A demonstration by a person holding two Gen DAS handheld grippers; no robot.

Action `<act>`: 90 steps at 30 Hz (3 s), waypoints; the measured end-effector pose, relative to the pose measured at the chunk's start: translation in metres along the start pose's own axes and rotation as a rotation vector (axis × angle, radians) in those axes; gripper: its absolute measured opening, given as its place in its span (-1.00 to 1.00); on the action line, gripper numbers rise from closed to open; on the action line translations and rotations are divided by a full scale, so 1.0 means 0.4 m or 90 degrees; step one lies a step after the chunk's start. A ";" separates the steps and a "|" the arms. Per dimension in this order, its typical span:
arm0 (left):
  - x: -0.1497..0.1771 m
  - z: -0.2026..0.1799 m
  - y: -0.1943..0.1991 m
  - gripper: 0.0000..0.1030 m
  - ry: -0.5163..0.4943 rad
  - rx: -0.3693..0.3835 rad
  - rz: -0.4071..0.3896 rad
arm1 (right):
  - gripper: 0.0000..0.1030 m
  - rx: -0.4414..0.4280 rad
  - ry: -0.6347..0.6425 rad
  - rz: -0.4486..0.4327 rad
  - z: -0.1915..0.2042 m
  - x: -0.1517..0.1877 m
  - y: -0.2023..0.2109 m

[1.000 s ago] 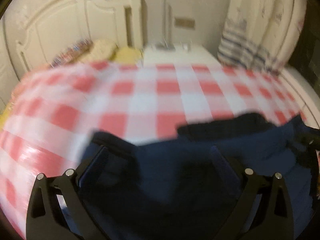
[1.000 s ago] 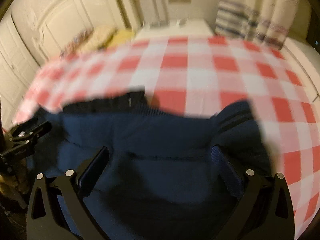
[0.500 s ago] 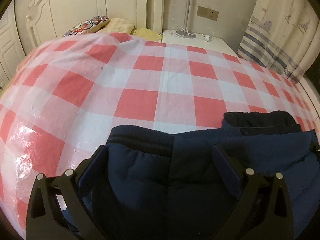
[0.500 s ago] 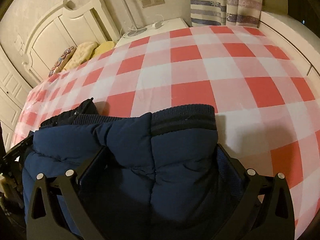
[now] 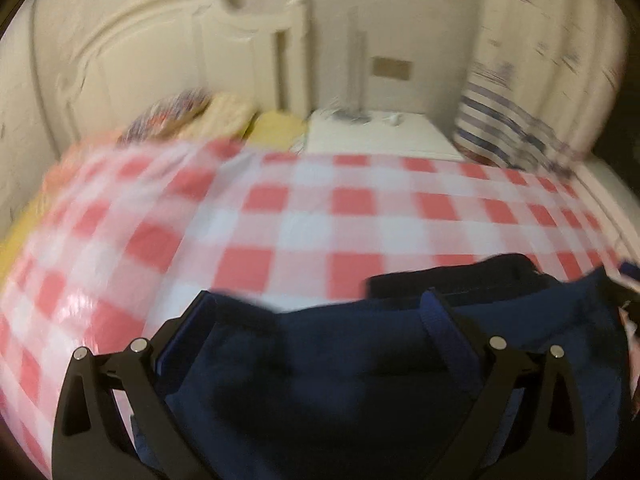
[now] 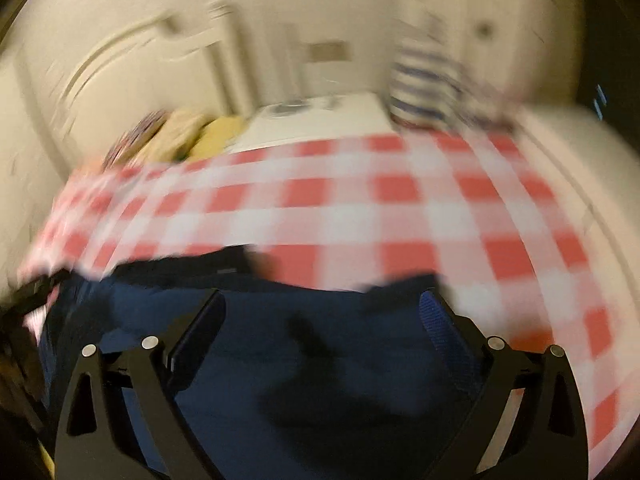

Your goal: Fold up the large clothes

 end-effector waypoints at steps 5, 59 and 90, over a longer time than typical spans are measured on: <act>0.018 -0.132 -0.130 0.96 -0.096 -0.039 0.083 | 0.81 0.032 0.070 0.088 0.116 -0.006 -0.140; 0.150 -0.042 0.008 0.95 -0.020 0.056 0.045 | 0.90 -0.044 0.062 0.085 0.123 0.157 -0.038; 0.292 0.242 0.014 0.92 0.143 0.002 0.058 | 0.90 -0.068 -0.089 0.018 -0.150 0.330 -0.003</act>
Point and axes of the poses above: each gripper's, at about its wrist camera, not at the fingertips, and y roughly against the way its jaws point, z to its left, x to its underside, the point moved 2 cm from there along -y, roughly the way its jaws point, and after that the axes turned 15 degrees about z, right-handed, at the moved point
